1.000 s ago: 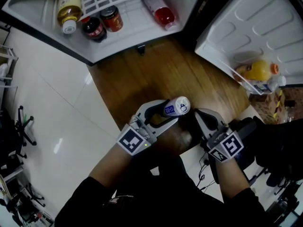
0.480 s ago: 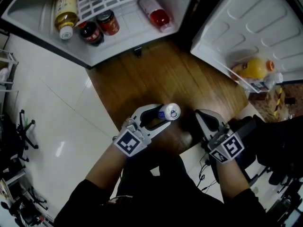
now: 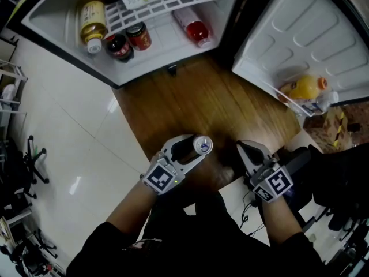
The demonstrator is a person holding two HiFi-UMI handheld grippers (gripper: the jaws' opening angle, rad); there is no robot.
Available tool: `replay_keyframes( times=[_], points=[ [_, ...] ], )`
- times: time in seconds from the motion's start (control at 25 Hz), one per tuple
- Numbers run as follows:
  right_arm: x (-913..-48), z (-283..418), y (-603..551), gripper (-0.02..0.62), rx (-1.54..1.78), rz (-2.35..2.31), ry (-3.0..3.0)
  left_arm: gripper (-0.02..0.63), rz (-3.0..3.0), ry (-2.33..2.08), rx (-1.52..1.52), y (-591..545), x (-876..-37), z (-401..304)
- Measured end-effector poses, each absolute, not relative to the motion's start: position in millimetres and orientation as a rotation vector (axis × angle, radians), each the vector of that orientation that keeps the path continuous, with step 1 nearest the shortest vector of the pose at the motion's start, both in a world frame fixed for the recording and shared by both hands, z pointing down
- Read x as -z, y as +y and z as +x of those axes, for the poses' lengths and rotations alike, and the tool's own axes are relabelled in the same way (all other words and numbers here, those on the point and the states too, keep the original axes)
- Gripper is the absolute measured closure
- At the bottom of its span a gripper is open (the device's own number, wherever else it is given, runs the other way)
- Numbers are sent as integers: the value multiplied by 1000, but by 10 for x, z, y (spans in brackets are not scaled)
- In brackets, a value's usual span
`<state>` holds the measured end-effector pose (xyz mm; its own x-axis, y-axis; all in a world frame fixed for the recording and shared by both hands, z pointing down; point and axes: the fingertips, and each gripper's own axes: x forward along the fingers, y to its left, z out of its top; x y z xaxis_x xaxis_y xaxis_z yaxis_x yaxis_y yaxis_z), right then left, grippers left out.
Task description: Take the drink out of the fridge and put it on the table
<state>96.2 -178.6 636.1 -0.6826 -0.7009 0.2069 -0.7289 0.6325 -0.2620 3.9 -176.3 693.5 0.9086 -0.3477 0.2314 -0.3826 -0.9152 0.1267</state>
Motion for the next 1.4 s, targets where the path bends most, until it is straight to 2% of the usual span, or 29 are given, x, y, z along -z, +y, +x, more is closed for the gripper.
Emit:
replay_keyframes(
  times=[0.08, 0.32, 0.44, 0.64, 0.76, 0.88, 1.0, 1.12, 1.16, 1.24, 1.4],
  points=[
    [-6301, 966, -1776, 609, -489, 1218, -2765, 306, 2885, -592, -298, -1775, -6935, -31],
    [-5938, 1114, -1542, 609, -450, 1182, -2787, 303, 2710, -799, -361, -1523, -6774, -832],
    [-5691, 1159, -1271, 609, -455, 1106, -2805, 342, 2607, -954, -350, -1244, -6354, -1322],
    [-5298, 1030, -958, 609, -481, 957, -2846, 390, 2496, -1217, -18, -962, -5261, -1897],
    [-5019, 799, -853, 609, -445, 936, -2869, 431, 2535, -1269, 74, -830, -4859, -2233],
    [-4760, 366, -464, 609, -447, 932, -2879, 446, 2573, -1219, 122, -427, -4547, -2617],
    [-4523, -57, -232, 607, -402, 1006, -2876, 460, 2641, -1111, 164, -182, -4350, -2972],
    [-4360, -515, 26, 607, -449, 1110, -2891, 537, 2699, -1020, 112, 180, -4286, -3422],
    [-4328, -648, 97, 607, -476, 1137, -2894, 585, 2704, -997, 103, 280, -4278, -3559],
    [-4257, -836, 241, 607, -513, 1176, -2893, 612, 2695, -956, 103, 440, -4276, -3732],
    [-4078, -980, 597, 607, -473, 1142, -2903, 614, 2693, -886, 150, 772, -4187, -3775]
  ],
)
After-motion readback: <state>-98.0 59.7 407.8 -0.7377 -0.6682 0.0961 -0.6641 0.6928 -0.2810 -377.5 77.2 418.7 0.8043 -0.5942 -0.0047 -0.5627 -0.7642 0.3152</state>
